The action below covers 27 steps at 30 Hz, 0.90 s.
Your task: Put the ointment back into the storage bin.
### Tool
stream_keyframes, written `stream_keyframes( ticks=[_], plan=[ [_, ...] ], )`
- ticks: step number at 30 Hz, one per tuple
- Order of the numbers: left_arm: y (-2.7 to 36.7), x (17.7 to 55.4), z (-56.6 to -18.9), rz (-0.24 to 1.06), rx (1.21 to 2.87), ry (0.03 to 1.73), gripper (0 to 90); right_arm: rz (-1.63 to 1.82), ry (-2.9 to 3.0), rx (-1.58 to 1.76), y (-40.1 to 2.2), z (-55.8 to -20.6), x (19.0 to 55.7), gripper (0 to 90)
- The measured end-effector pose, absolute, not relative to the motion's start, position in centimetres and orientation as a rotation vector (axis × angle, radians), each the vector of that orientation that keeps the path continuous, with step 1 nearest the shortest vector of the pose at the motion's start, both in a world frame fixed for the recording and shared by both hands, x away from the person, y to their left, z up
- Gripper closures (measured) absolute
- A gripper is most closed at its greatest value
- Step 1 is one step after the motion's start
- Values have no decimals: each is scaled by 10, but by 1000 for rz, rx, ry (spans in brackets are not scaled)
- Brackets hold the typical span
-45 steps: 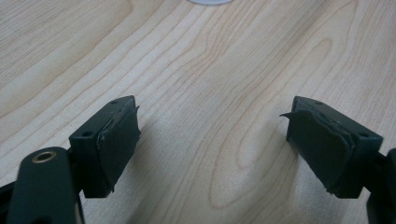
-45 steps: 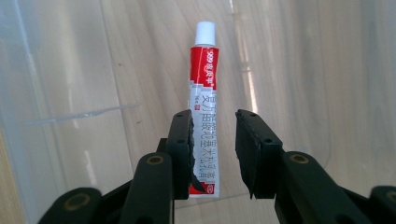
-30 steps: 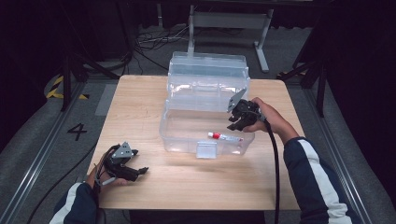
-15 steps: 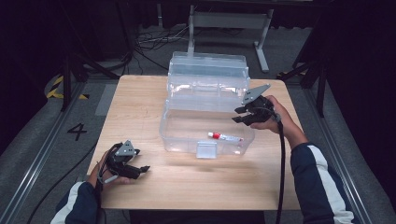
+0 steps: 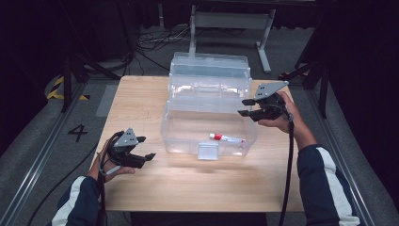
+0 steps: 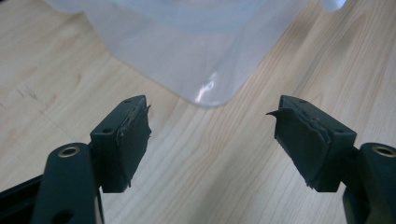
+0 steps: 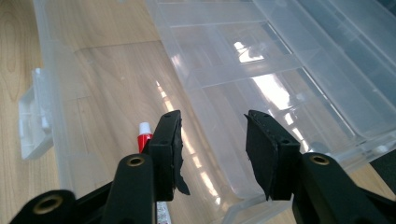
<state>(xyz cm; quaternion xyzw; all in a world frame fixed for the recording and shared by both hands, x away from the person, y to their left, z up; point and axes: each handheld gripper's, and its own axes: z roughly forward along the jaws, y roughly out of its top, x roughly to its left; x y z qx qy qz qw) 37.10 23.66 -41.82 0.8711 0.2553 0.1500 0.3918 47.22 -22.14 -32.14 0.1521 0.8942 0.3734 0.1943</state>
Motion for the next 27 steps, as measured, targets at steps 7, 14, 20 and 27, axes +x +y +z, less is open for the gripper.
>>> stream_keyframes(
  ticks=[7, 14, 20, 27],
  plan=[
    [220, 376, -399, 401, 2198, 573, 292, 1058, 2456, 452, -224, -314, 478, 550],
    [200, 385, -391, 383, 2208, 499, 306, 1055, 2424, 486, -221, -305, 493, 529],
    [186, 395, -392, 352, 2230, 472, 310, 1050, 2408, 493, -216, -294, 508, 520],
    [173, 403, -394, 330, 2256, 429, 364, 1056, 2389, 526, -210, -290, 525, 513]
  ],
)
